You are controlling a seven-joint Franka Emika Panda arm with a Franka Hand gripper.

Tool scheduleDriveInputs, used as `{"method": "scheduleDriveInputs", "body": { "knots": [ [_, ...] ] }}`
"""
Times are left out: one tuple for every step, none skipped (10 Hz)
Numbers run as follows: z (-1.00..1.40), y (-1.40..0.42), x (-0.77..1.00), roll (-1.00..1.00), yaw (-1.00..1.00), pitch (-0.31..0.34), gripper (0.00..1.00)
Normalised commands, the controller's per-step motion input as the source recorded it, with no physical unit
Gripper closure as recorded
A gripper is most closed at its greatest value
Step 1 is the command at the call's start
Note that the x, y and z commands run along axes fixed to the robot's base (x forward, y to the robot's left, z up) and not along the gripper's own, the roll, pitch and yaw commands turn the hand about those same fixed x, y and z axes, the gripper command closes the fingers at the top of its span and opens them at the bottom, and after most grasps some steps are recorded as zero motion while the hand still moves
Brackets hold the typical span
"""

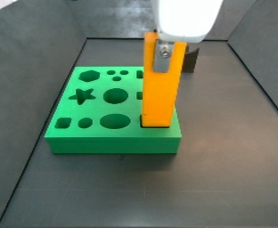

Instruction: Insert the rectangle object.

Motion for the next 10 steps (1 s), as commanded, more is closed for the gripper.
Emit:
{"method": "scheduleDriveInputs", "body": {
  "knots": [
    [-0.14, -0.15, -0.09, 0.0, -0.07, 0.017, 1.0],
    [-0.13, -0.07, -0.09, 0.03, -0.03, 0.003, 1.0],
    [0.0, -0.06, -0.2, 0.08, 0.0, 0.074, 1.0],
    [0.0, -0.03, -0.29, 0.13, -0.02, 0.101, 1.0],
    [0.0, 0.0, -0.33, 0.2, -0.05, 0.143, 1.0],
    [-0.05, 0.0, -0.09, 0.14, -0.01, 0.184, 1.0],
    [-0.14, 0.0, 0.09, 0.06, -0.06, 0.259, 1.0],
    [-0.32, -0.02, 0.42, 0.0, -0.1, 0.24, 1.0],
    [-0.43, -0.03, 0.5, 0.0, -0.2, 0.173, 1.0],
    [-0.44, 0.0, 0.49, -0.04, -0.3, 0.099, 1.0]
  ]
}}
